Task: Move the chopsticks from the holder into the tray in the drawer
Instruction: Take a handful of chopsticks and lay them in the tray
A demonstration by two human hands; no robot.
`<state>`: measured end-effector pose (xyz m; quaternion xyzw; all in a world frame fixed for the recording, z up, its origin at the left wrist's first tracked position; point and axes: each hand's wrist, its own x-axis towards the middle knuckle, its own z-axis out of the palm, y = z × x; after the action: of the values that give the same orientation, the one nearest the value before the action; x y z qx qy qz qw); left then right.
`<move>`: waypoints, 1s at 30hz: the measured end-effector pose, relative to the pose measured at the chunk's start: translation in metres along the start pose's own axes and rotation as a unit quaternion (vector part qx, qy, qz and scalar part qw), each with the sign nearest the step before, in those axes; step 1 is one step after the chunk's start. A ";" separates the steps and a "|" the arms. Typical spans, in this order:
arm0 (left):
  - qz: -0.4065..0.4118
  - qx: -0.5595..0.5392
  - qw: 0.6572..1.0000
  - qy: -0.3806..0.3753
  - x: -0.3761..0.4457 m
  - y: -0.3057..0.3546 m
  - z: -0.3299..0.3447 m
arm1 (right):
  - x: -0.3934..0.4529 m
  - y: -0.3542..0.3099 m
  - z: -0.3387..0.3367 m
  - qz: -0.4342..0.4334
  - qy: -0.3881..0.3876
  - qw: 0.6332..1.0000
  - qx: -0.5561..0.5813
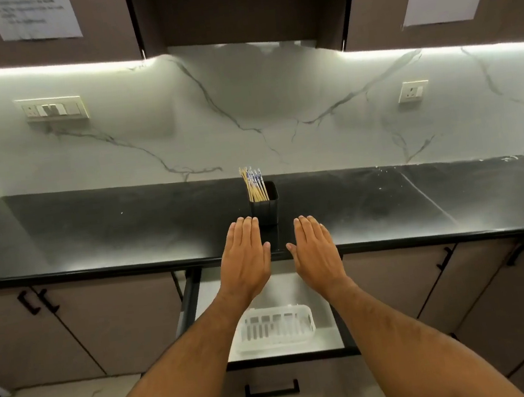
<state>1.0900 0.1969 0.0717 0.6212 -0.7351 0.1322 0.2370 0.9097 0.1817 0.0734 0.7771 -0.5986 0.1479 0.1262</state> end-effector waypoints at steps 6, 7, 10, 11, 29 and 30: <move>0.000 -0.019 0.999 0.027 0.050 -0.014 0.013 | 0.050 0.003 0.007 -0.006 0.023 1.000 0.003; 0.002 -0.020 0.999 0.027 0.058 -0.018 0.018 | 0.060 0.003 0.010 -0.005 0.026 1.000 0.005; 0.009 -0.020 0.999 0.026 0.085 -0.035 0.037 | 0.094 0.004 0.025 -0.006 0.035 0.999 -0.001; 0.008 -0.022 0.999 0.028 0.094 -0.041 0.044 | 0.106 0.004 0.030 -0.006 0.036 0.999 -0.005; 0.015 -0.050 0.998 0.041 0.241 -0.125 0.173 | 0.285 -0.009 0.121 0.016 0.013 0.994 0.109; 0.013 -0.059 0.997 0.046 0.246 -0.127 0.179 | 0.294 -0.009 0.129 0.016 0.005 0.993 0.119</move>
<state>1.1521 -0.1245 0.0331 0.5900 -0.7380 0.1200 0.3048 0.9994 -0.1266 0.0659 0.7758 -0.5887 0.2245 0.0333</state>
